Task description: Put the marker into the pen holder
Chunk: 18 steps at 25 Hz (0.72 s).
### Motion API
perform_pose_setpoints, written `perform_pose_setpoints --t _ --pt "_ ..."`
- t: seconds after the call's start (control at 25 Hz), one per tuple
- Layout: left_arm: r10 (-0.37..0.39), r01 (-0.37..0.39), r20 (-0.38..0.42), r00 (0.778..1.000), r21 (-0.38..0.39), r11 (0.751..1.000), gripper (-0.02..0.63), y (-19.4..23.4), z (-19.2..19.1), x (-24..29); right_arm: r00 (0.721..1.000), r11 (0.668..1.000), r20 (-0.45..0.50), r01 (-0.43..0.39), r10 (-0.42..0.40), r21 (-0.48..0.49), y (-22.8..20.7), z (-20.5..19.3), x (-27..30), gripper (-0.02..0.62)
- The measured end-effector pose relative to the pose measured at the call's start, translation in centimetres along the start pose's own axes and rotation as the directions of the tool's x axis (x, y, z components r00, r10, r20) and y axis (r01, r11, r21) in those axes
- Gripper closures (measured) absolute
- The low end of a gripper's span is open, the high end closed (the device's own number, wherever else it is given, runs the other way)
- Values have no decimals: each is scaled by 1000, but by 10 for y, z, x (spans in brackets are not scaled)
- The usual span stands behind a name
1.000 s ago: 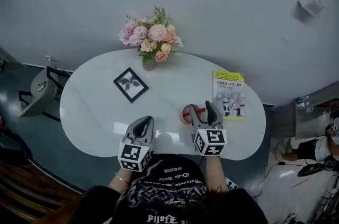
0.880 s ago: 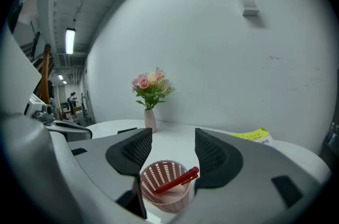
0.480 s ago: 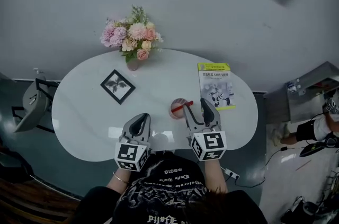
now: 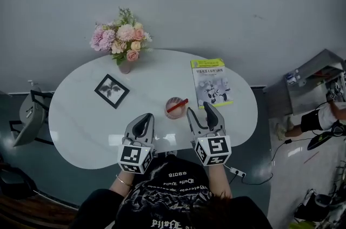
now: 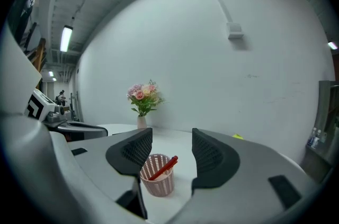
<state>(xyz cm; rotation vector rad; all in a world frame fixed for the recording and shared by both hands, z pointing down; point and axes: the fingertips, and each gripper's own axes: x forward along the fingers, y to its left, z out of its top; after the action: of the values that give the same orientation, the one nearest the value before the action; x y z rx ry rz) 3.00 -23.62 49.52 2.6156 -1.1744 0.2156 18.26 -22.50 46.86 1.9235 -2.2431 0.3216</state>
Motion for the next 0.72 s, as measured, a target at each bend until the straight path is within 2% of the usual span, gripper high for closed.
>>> perform_pose_setpoints --t 0.24,0.32,0.52,0.72 --pt "-3 3 9 1000 9 1000 577 -3 2 3 1000 1000 -20 11 -11 -10 -3 -9 -7 358" --pt "-5 5 7 1000 11 1000 577 -3 3 4 999 1000 -23 23 -24 -12 -5 -11 -8 425" --pt "-2 2 -1 1000 13 1000 577 -4 2 1 999 999 -21 42 -42 -1 -9 -13 -11 531" --pt "5 -5 -4 1000 14 1000 577 -3 0 0 998 998 -10 60 -60 18 -14 -13 -11 565"
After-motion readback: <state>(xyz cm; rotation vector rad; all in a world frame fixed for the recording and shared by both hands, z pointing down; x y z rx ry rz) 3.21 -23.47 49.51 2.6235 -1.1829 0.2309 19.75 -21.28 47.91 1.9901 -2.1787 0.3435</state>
